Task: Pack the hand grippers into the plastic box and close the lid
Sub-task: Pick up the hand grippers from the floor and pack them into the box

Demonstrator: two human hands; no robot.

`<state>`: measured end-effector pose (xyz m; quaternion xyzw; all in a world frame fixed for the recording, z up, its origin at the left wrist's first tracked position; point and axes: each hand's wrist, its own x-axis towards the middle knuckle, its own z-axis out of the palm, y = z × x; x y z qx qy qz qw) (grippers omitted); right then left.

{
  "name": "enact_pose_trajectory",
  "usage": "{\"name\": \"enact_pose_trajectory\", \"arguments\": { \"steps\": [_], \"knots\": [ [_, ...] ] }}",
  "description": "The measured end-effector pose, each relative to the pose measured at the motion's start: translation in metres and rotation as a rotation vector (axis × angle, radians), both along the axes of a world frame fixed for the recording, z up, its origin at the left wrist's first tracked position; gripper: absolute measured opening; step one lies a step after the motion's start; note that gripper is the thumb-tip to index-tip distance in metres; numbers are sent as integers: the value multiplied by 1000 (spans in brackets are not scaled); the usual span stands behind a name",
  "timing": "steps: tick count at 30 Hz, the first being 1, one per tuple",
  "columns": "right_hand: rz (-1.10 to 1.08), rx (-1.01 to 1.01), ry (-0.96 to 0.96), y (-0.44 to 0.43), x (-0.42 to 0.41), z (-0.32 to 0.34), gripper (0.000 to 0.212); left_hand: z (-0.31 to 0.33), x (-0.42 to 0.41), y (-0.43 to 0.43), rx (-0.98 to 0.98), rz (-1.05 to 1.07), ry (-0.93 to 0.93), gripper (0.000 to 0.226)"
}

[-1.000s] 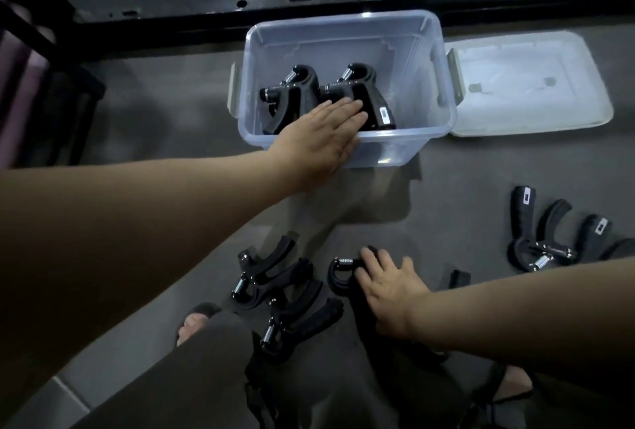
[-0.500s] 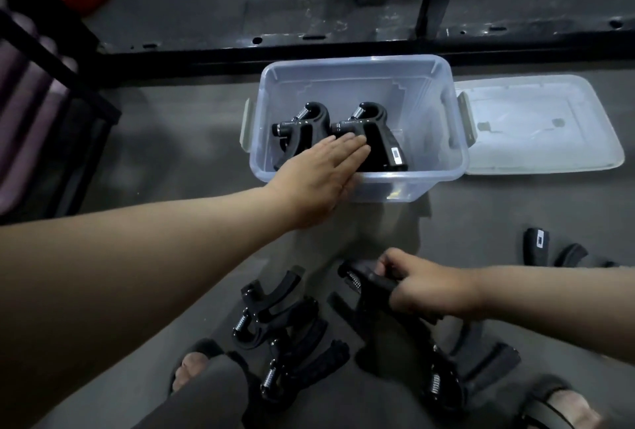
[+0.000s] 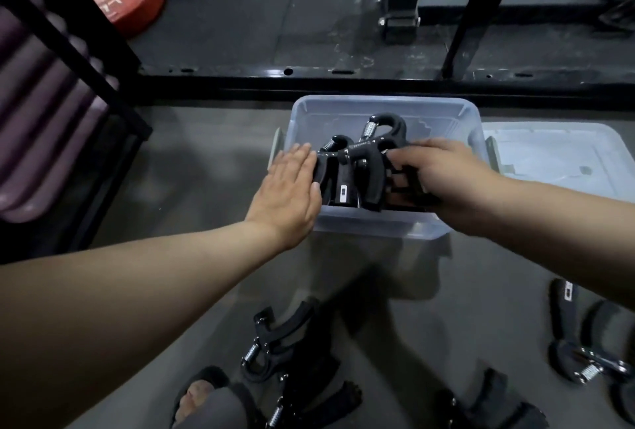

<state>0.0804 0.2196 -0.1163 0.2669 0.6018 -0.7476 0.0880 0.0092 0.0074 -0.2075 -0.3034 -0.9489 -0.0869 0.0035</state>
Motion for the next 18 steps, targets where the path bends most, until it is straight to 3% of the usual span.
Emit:
{"name": "enact_pose_trajectory", "arguments": {
  "steps": [6, 9, 10, 14, 15, 18],
  "knots": [
    [-53, 121, -156, -18, -53, -37, 16, -3, 1, -2, 51, 20, 19, 67],
    [-20, 138, -139, -31, -65, -49, 6, -3, 4, 2, 86, 102, -8, 72],
    [18, 217, -109, -35, -67, -52, 1, -3, 4, 3, 89, 114, -13, 73],
    [348, 989, -100, -38, -67, -54, 37, -1, 4, 2, 124, 114, -31, 71],
    [430, 1103, -89, -37, -65, -52, 39, -2, 4, 1, 142, 117, -44, 69],
    [569, 1165, 10, -32, -62, -46, 29, -2, 4, 0, 201, 125, -78, 67]
  ]
}}
